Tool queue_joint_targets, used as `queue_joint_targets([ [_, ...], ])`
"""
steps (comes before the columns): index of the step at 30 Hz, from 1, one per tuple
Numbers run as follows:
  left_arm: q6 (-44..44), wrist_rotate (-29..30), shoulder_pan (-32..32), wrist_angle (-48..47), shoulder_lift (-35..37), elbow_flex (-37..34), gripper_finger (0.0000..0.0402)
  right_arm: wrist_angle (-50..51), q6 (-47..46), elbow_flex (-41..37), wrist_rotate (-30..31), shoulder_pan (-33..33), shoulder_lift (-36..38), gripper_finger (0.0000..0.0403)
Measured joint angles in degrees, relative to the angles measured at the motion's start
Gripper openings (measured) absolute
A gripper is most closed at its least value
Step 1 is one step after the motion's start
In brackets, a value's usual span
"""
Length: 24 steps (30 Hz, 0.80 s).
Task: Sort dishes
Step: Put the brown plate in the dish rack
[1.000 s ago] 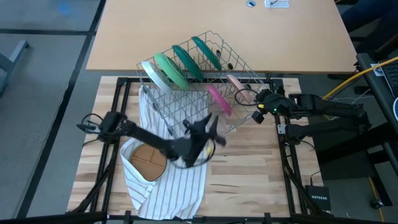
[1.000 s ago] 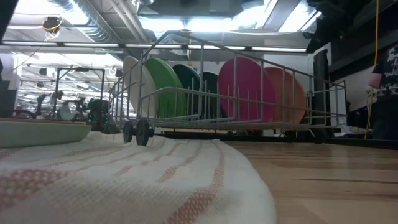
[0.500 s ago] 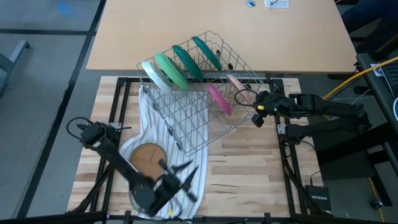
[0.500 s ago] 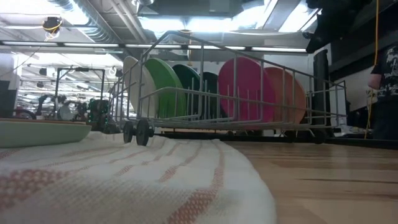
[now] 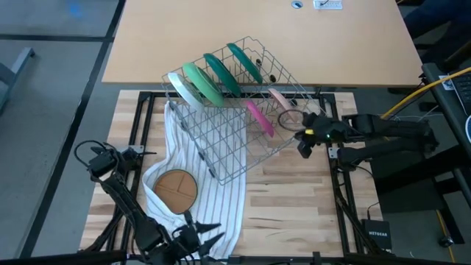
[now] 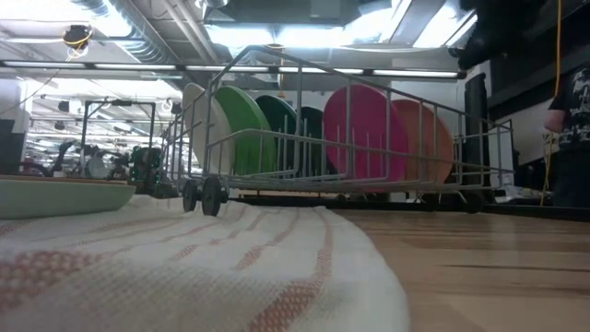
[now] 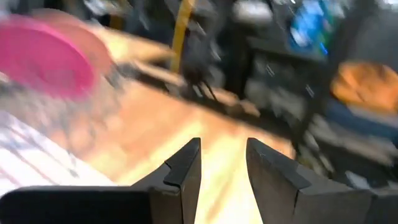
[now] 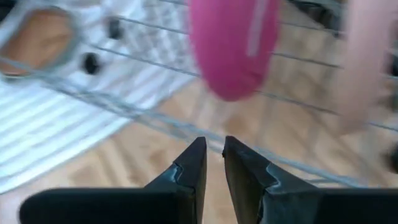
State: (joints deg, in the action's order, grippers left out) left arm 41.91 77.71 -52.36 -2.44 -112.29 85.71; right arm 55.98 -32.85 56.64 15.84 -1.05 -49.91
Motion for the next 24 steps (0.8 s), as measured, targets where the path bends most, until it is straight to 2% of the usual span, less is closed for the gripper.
queue_joint_targets([
  [4, 11.3, -13.5, 0.7, -12.4, 0.0, 0.0, 0.0117, -6.1, -3.8, -1.1, 1.1, -8.1, 0.0, 0.0062],
  [8, 21.9, -26.4, 1.7, -27.4, 0.0, 0.0, 0.0117, -18.2, -6.6, -4.9, 3.9, -16.9, -0.2, 0.0062],
  [12, 33.4, -36.4, 2.5, -41.1, 0.0, 0.0, 0.0117, -30.2, -7.4, -9.8, 6.2, -24.4, -2.2, 0.0062],
  [16, 46.2, -41.0, 3.5, -51.1, 0.0, 0.0, 0.0117, -37.9, -7.8, -13.7, 6.7, -29.5, -6.4, 0.0062],
  [19, 55.1, -41.3, 4.2, -55.8, 0.0, 0.0, 0.0117, -39.4, -10.7, -14.9, 6.7, -32.3, -11.0, 0.0062],
  [24, 60.3, -41.6, 5.7, -60.5, 0.0, 0.0, 0.0117, -39.7, -14.8, -15.1, 6.7, -35.9, -19.5, 0.0062],
])
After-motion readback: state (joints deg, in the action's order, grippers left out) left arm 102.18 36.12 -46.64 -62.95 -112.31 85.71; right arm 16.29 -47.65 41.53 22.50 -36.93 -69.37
